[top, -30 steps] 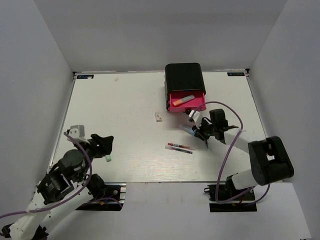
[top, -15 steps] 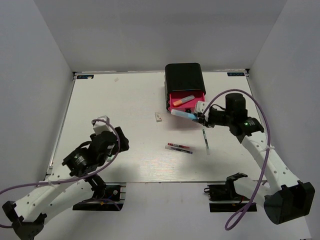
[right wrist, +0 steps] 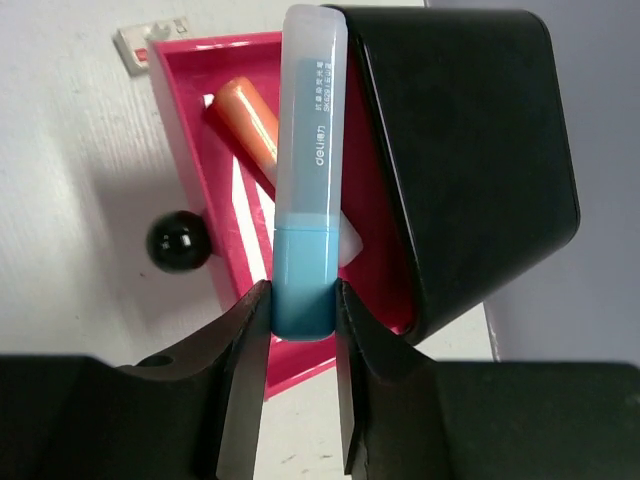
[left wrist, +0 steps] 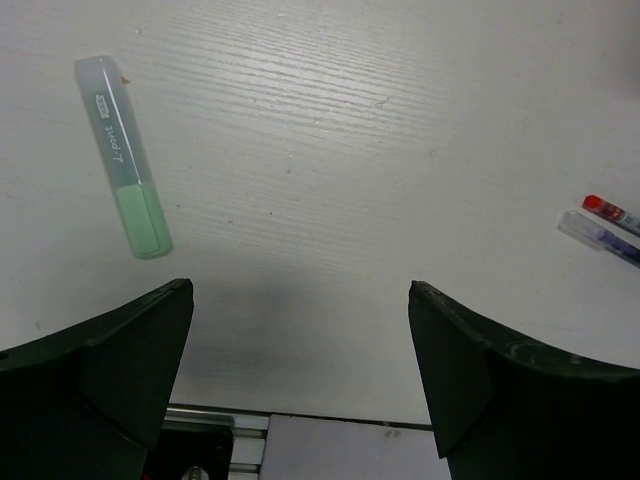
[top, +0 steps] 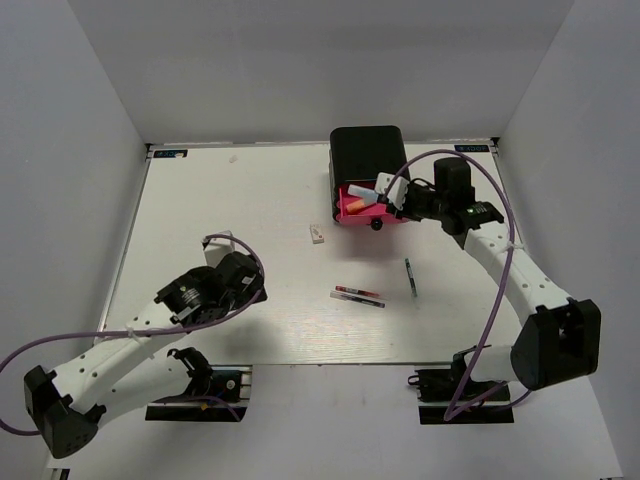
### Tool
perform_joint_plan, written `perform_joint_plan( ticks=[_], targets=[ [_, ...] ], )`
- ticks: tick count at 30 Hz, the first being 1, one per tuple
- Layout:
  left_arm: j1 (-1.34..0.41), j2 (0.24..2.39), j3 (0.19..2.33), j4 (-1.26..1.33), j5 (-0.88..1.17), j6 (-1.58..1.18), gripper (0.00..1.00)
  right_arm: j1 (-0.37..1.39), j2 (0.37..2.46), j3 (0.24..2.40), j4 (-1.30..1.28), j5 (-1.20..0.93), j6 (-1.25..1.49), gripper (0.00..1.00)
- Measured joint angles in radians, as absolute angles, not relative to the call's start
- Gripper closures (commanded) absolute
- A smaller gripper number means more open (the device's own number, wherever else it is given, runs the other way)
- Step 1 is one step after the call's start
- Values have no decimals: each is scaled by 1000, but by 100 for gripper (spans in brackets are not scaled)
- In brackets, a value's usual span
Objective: Sort the stationery into containers
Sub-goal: Place the pen in the drawer, then pick up the pen from the center of the board.
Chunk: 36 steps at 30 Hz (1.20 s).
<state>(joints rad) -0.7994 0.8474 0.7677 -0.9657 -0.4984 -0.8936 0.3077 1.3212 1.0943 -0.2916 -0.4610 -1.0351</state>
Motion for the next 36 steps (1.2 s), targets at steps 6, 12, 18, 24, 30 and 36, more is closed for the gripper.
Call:
perform_joint_plan(
  ticks=[6,12,18,24,30,36],
  targets=[
    [-787,898,762,-961,-511,-899,1,308,1357,1143,-305,-417,-1082,34],
    [-739,960,729,-926,-514,-896,1,307,1354,1152,-305,-397,-1080,30],
    [-667,1057,726,-882,-514,-878,3,301,1224,1124,-280,-419,-963,35],
    [-551,1118,699,-845,-510,-872,5,299,950,967,-212,-499,-786,35],
    [-404,1272,701,-789,-505,-866,11,298,827,771,-152,-516,-629,35],
    [-327,1369,702,-766,-491,-848,20,294,746,635,-96,-503,-504,35]
  ],
)
